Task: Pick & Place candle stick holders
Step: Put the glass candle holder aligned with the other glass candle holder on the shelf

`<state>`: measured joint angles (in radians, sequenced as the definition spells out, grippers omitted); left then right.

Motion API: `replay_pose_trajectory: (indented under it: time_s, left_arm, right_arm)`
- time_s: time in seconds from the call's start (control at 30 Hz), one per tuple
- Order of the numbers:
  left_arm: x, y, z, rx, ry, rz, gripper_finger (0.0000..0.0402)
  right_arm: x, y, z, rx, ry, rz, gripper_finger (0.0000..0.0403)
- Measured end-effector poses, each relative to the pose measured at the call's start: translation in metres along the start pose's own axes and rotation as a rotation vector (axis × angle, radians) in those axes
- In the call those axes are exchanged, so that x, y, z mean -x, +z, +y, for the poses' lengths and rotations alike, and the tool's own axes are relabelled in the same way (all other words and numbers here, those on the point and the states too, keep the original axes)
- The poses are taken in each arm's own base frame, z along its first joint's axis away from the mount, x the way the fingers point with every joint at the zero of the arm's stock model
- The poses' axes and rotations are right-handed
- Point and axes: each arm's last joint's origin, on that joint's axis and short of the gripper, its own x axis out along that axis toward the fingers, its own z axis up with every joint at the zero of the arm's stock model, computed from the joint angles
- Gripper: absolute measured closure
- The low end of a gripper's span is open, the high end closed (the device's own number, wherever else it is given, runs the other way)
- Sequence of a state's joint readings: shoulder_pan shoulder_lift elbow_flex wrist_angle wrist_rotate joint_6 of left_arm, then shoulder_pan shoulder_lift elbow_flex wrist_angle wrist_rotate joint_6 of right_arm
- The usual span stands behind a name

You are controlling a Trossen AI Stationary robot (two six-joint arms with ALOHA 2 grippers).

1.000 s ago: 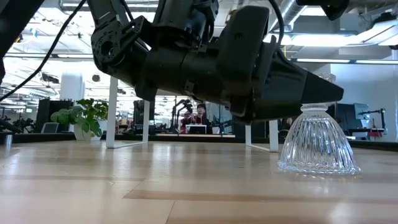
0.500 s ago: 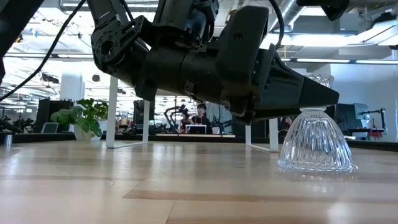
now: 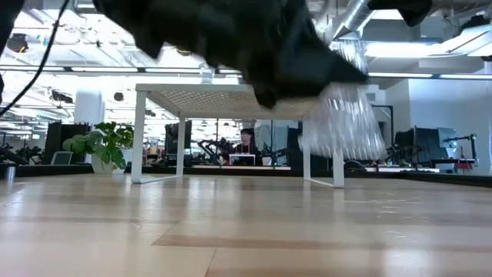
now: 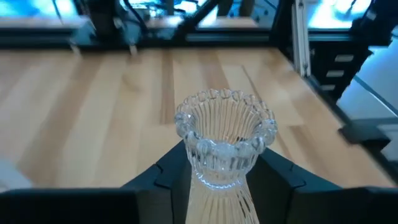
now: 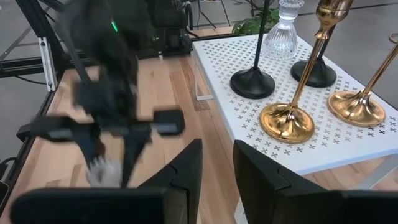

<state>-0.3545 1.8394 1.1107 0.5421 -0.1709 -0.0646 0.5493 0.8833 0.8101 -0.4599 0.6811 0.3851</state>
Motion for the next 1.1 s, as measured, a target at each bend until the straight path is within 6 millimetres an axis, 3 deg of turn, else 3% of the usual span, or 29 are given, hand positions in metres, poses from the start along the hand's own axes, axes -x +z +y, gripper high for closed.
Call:
replay_pose_trajectory:
  time_s: [0.37,0.57,0.8,1.0,1.1]
  left_arm:
    - [0.086,0.057,-0.014,-0.042,0.184,0.032,0.0275]
    - [0.131,0.081,-0.009,-0.065,0.356,0.038,0.0269]
    - [0.165,0.1,0.005,-0.05,0.481,0.0,0.0271]
    - [0.183,0.105,0.023,-0.051,0.61,0.013,0.0272]
    - [0.19,0.098,0.031,-0.046,0.634,0.018,0.0274]
  right_arm:
    - [0.0,0.0,0.0,0.001,0.0,0.001,0.0321]
    - [0.0,0.0,0.0,0.002,0.0,0.002,0.0321]
    - [0.0,0.0,0.0,0.002,0.0,0.002,0.0321]
    - [0.0,0.0,0.0,0.003,0.001,0.004,0.0321]
    - [0.0,0.0,0.0,0.003,0.001,0.005,0.0321]
